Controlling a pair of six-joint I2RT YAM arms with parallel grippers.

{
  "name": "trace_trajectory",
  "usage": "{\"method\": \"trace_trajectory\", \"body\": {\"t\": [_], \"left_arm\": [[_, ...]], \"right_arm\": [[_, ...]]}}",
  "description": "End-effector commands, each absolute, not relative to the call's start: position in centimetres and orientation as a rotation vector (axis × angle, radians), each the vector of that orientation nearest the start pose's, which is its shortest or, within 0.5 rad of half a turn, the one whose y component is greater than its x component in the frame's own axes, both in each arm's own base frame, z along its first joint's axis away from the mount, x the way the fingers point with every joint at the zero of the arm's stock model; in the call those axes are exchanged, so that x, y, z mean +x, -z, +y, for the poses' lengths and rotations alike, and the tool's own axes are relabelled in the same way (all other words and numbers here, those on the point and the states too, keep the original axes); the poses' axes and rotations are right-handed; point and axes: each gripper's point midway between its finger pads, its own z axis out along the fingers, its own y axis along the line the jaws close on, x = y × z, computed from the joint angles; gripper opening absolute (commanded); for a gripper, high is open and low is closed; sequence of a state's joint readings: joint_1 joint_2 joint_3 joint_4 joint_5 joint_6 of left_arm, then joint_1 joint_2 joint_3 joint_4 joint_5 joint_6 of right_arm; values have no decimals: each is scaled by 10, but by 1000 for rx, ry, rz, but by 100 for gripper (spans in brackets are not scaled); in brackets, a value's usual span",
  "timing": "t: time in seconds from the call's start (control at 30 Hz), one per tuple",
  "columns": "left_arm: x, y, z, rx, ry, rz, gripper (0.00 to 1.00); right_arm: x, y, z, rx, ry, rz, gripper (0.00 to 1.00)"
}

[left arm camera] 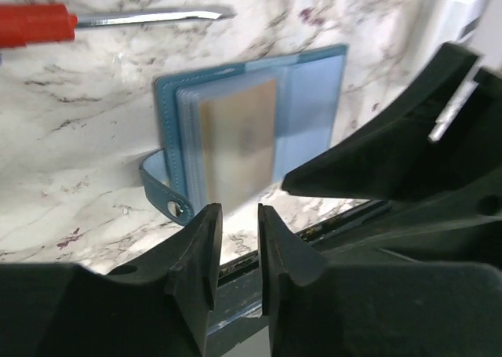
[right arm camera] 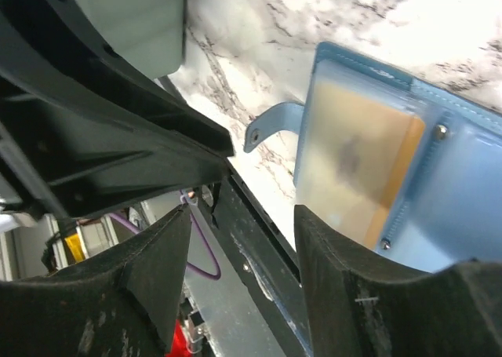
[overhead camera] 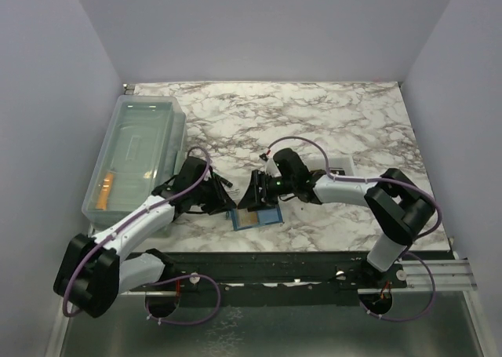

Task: Put the credit cards into the card holder
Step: Pick up the credit card from the storage box.

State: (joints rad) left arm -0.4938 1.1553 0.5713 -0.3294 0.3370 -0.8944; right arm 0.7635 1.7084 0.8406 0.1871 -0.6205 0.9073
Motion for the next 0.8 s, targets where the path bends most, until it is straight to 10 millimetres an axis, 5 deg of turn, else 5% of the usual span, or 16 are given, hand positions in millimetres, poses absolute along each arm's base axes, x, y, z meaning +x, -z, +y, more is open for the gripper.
{"method": "trace_trajectory", "body": {"t": [0.0,0.2,0.33,0.47,0.57,0.77], "left_arm": [[208,-106,-188,-367,848,2571,33],[215,-128,-193,-328,906,2508,44],[224,-146,-221,-208,1088,2453,60],[240,-162,-251,-105,1278,2381,68],[252,-168,-276,-38,1381,2374,69],[259,-160,-329,107,1487,2436,69]], "right_arm": [[206,-97,364,-233,-1396,2565,61],[244,-118,294,-139,-1125,2549,60],[290,-129,217,5,-891,2531,63],[317,-122,163,101,-758,2550,66],[327,-101,136,168,-663,2611,67],[329,-73,113,202,-497,2707,73]]}}
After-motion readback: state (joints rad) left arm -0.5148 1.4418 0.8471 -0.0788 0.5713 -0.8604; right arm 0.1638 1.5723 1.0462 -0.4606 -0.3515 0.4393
